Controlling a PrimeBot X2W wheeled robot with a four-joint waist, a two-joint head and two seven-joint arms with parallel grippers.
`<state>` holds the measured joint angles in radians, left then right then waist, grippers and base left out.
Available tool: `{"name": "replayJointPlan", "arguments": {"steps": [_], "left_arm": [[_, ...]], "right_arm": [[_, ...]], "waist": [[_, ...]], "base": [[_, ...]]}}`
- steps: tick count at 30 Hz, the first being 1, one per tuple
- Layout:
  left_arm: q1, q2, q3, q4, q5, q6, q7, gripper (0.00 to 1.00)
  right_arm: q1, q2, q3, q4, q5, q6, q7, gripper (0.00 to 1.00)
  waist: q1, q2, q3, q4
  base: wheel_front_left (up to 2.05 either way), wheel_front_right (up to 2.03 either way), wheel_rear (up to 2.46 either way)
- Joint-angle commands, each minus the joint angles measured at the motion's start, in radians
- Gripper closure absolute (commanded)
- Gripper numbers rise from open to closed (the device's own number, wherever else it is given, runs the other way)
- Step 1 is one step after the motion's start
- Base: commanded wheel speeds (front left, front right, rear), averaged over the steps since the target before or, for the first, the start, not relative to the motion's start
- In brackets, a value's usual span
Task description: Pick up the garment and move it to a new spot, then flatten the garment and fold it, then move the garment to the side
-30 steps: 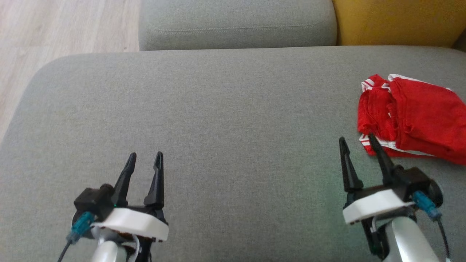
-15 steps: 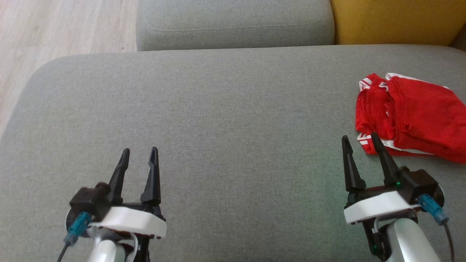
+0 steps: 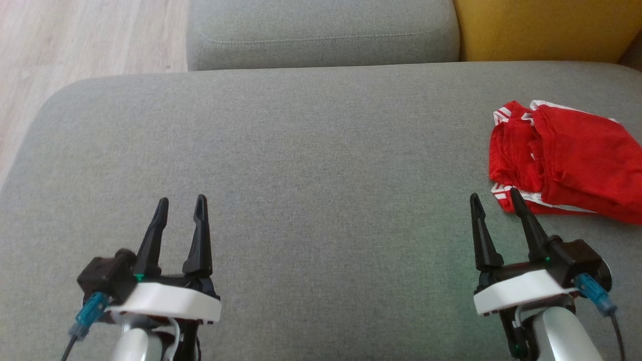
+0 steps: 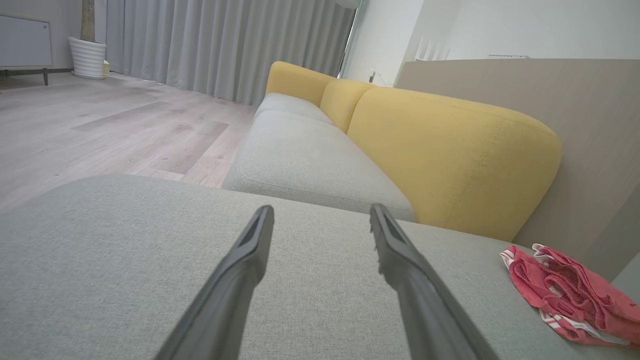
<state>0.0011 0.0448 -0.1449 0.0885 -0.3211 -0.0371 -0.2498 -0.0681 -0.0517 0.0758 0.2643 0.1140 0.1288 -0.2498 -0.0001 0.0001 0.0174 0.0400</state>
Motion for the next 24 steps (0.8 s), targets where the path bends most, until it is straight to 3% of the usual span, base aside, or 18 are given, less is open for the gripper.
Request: {"name": "replayJointPlan", "arguments": {"steps": [1,16,17,24], "left_arm": [[-0.018,0.005,0.038,-0.039,-0.004,-0.005,-0.012,0.0],[-0.019,0.005,0.046,0.061,-0.053,-0.022,-0.012,0.0],[0.018,0.0,0.021,0.093,-0.05,-0.017,0.0,1.0],[0.03,-0.003,0.026,0.153,-0.087,-0.018,0.012,1.0]], "right_arm": [[-0.024,0.001,0.021,-0.037,-0.002,0.002,-0.012,0.0],[-0.036,0.001,0.03,-0.049,0.015,0.002,-0.012,0.0],[-0.002,0.0,0.01,-0.011,0.01,0.0,0.0,1.0],[0.019,-0.001,0.011,0.034,0.05,0.0,0.009,1.0]], "waist": [[0.0001,-0.0001,0.001,0.0],[0.0001,-0.0001,0.008,-0.01],[0.0001,-0.0001,0.009,-0.011],[0.0001,-0.0001,0.009,-0.012]], "base": [[0.0,0.0,0.0],[0.0,0.0,0.0],[0.0,0.0,0.0],[0.0,0.0,0.0]]}}
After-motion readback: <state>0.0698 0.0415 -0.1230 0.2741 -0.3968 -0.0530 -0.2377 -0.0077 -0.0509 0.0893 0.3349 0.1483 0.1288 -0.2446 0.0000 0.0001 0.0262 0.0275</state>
